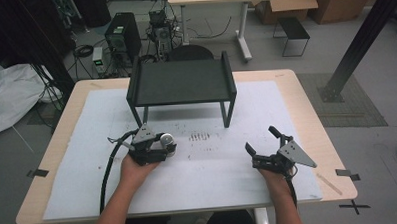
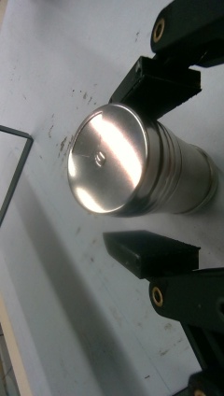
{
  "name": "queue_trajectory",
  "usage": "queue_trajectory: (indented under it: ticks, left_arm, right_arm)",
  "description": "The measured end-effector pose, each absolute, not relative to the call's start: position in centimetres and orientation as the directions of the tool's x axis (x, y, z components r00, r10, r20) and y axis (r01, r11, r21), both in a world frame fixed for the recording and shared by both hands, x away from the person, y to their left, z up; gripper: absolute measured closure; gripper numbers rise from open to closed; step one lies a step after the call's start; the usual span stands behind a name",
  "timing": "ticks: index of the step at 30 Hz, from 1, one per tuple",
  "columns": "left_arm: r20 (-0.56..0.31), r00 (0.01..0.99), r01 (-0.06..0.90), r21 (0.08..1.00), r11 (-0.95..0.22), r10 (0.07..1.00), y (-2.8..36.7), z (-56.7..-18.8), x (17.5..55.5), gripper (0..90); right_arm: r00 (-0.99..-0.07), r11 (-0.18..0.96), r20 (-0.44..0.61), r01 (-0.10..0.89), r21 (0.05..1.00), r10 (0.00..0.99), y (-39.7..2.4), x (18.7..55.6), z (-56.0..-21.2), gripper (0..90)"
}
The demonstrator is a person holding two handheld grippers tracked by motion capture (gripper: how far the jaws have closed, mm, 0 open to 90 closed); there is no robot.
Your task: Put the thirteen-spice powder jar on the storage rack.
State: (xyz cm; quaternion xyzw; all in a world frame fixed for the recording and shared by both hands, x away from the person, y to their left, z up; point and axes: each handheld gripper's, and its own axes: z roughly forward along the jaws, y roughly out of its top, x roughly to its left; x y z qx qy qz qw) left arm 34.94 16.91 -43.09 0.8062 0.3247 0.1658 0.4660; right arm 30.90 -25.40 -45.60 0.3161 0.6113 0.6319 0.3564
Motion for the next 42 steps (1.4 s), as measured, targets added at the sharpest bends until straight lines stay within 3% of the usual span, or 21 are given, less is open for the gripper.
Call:
queue_trajectory:
  ticks: [15, 30, 42]
  left_arm:
    - [-0.019, 0.741, 0.352, 0.862, -0.364, 0.671, 16.8, -43.0, 34.7, 48.3]
    - [-0.018, 0.76, 0.338, 0.865, -0.371, 0.65, 16.9, -42.3, 34.1, 49.1]
    - [-0.001, 0.76, 0.311, 0.879, -0.361, 0.65, 17.9, -39.2, 33.6, 49.2]
  right_arm:
    - [-0.546, 0.001, -0.035, -0.063, 0.998, 0.837, -25.4, 30.9, -45.6, 0.0]
    - [-0.546, 0.002, -0.036, -0.064, 0.998, 0.837, -25.4, 30.9, -45.6, 0.0]
    - [-0.547, 0.003, -0.037, -0.061, 0.998, 0.836, -25.4, 30.9, -45.6, 0.0]
